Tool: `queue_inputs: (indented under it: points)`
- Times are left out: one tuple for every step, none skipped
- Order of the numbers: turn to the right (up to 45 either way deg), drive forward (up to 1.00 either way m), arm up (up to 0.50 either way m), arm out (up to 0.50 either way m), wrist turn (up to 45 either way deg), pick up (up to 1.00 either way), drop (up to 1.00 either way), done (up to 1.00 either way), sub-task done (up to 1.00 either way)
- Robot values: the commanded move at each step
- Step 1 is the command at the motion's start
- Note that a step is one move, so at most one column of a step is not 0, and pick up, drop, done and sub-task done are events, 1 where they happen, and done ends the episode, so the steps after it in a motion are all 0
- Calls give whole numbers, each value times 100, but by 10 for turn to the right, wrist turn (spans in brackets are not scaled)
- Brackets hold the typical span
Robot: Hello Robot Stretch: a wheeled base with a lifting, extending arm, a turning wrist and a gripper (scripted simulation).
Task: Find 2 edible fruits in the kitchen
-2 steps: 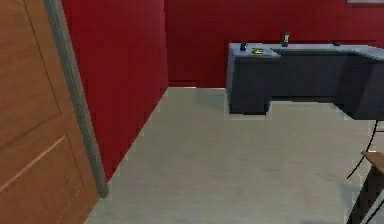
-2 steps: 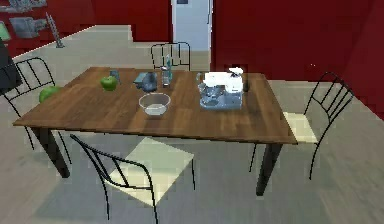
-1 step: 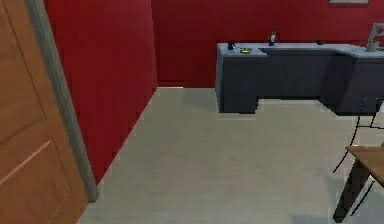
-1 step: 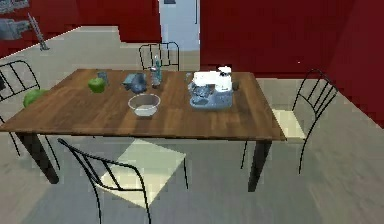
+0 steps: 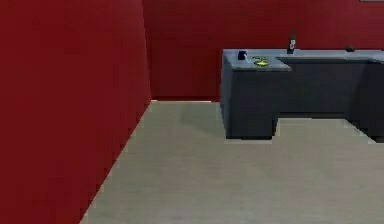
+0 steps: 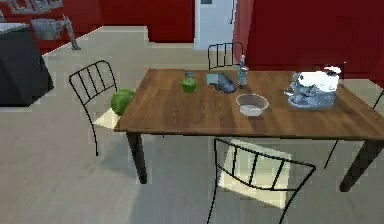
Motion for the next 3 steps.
queue_inputs:
  points:
    - [360,0,0,0,0,0,0,0,0]
    - [0,35,0,0,0,0,0,0,0]
    - [450,0,0,0,0,0,0,0,0]
